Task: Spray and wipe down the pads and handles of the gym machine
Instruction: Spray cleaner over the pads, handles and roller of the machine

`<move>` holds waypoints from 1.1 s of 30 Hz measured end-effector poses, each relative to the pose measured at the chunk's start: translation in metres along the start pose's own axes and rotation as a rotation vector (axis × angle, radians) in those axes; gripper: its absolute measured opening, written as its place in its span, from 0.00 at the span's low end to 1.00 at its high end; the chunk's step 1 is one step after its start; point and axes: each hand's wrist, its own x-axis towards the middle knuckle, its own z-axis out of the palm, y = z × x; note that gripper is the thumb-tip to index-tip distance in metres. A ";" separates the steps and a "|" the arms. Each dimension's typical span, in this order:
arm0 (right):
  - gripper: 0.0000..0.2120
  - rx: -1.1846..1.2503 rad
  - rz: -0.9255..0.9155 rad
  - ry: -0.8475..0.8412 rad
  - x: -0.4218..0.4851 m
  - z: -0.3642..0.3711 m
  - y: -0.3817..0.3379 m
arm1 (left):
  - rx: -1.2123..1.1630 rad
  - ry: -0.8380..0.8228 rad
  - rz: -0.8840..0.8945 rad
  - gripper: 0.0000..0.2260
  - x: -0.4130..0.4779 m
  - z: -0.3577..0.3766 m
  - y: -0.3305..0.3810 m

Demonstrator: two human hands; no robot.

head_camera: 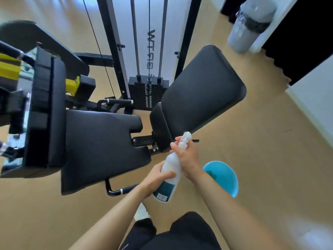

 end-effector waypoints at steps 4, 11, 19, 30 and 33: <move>0.06 -0.020 -0.048 0.070 0.019 0.009 -0.019 | 0.085 0.015 0.038 0.26 0.023 -0.018 0.016; 0.16 -0.042 -0.100 0.064 0.058 -0.003 -0.017 | 0.188 0.029 0.032 0.26 0.055 -0.021 0.032; 0.09 -0.106 -0.091 0.260 0.095 -0.018 -0.016 | 0.273 0.065 0.014 0.28 0.090 -0.008 0.057; 0.09 -0.222 -0.025 0.367 0.078 -0.006 -0.012 | 0.271 -0.104 -0.001 0.27 0.086 -0.022 0.049; 0.12 -0.237 0.044 0.337 0.076 0.009 0.000 | 0.252 -0.098 -0.041 0.24 0.077 -0.031 0.035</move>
